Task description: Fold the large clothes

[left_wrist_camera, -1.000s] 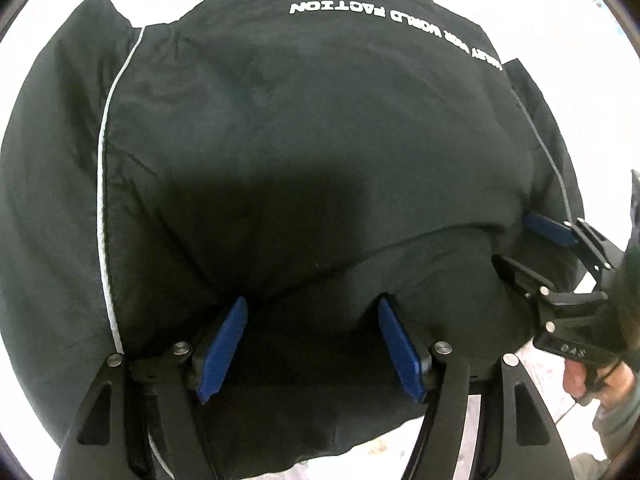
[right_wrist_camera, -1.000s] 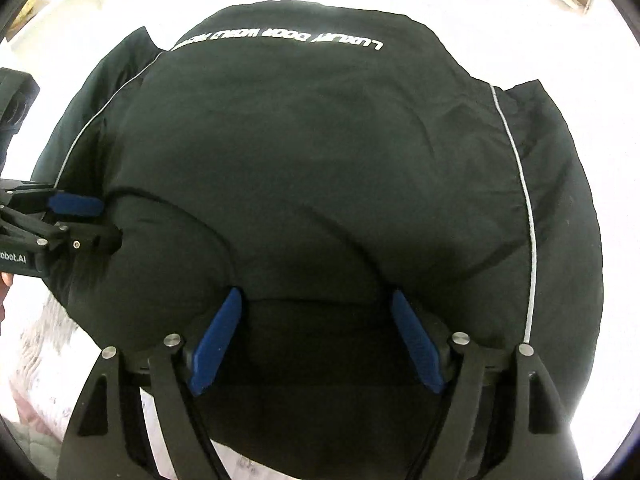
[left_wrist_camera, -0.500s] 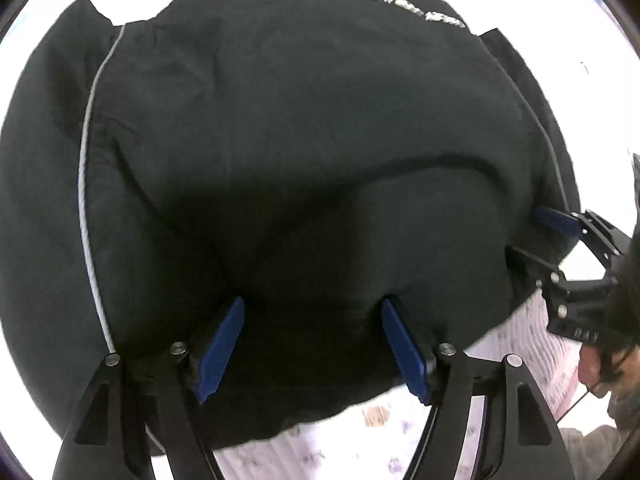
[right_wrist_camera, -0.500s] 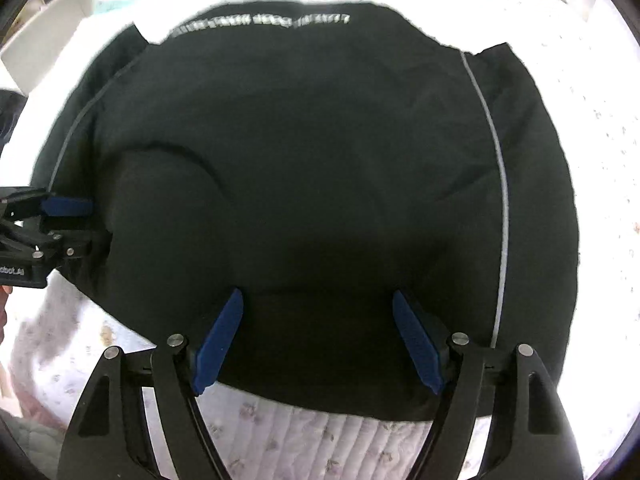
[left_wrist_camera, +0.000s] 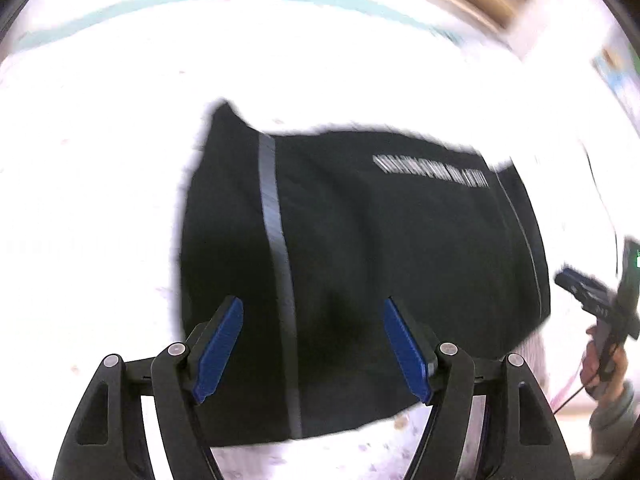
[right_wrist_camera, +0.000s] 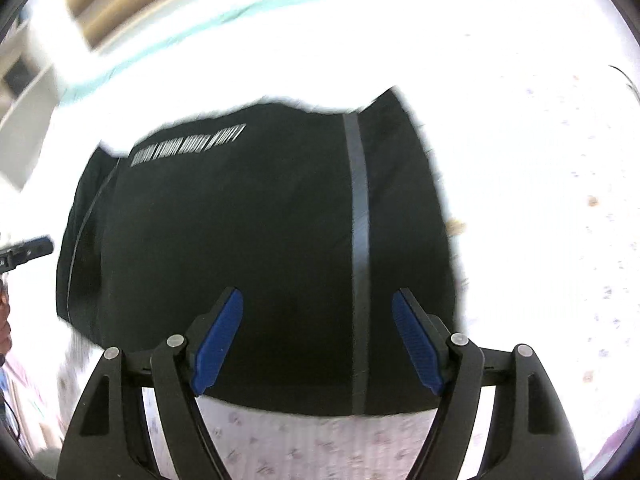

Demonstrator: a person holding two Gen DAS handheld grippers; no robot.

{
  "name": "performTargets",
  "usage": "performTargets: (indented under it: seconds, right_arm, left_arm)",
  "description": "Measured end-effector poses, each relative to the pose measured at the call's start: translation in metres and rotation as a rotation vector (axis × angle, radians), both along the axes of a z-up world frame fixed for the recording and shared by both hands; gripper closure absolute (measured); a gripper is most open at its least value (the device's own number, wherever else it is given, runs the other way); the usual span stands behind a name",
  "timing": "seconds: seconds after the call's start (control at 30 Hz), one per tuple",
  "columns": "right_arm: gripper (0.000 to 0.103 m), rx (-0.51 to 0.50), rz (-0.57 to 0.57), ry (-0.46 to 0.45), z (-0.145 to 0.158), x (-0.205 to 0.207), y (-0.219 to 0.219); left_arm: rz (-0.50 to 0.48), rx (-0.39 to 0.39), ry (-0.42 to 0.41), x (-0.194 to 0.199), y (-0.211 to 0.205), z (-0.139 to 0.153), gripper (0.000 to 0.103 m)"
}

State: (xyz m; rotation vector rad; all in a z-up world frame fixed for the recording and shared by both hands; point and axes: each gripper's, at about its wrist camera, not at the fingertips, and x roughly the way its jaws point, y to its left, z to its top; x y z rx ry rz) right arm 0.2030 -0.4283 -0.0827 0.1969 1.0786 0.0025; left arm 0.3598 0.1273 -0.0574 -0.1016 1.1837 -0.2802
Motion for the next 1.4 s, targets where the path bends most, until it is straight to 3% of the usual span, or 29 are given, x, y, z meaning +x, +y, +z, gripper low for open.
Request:
performTargets:
  seconds: [0.1, 0.27, 0.47, 0.57, 0.77, 0.93, 1.13, 1.23, 1.33, 1.4]
  right_arm:
    - [0.023, -0.006, -0.072, -0.011, 0.003, 0.014, -0.036]
    - [0.023, 0.103, -0.122, 0.036, -0.019, 0.035, -0.074]
    - [0.023, 0.296, -0.154, 0.096, -0.057, 0.043, -0.101]
    - [0.023, 0.391, -0.147, 0.123, -0.074, 0.051, -0.104]
    - [0.023, 0.431, -0.109, 0.157, -0.095, 0.066, -0.092]
    - [0.018, 0.485, -0.11, 0.199, -0.122, 0.076, -0.084]
    - [0.016, 0.605, -0.1, 0.188, -0.125, 0.077, -0.091]
    - [0.016, 0.612, -0.074, 0.167, -0.119, 0.074, -0.092]
    - [0.015, 0.594, -0.056, 0.204, -0.131, 0.076, -0.089]
    - [0.009, 0.614, -0.058, 0.198, -0.14, 0.077, -0.086]
  left_arm:
    - [0.105, -0.046, 0.009, 0.02, 0.043, -0.004, 0.029]
    - [0.201, -0.166, 0.077, 0.029, 0.093, -0.032, 0.029]
    - [0.239, -0.229, 0.189, 0.038, 0.083, -0.094, 0.029]
    - [0.243, -0.267, 0.223, 0.039, 0.088, -0.108, 0.029]
    - [0.228, -0.438, 0.292, 0.049, 0.085, -0.138, 0.029]
    - [0.208, -0.475, 0.332, 0.053, 0.073, -0.149, 0.029]
    - [0.177, -0.537, 0.356, 0.058, 0.057, -0.154, 0.029]
    - [0.125, -0.536, 0.344, 0.059, 0.046, -0.148, 0.029]
    - [0.119, -0.528, 0.366, 0.062, 0.038, -0.154, 0.029]
    - [0.125, -0.54, 0.39, 0.063, 0.031, -0.164, 0.029]
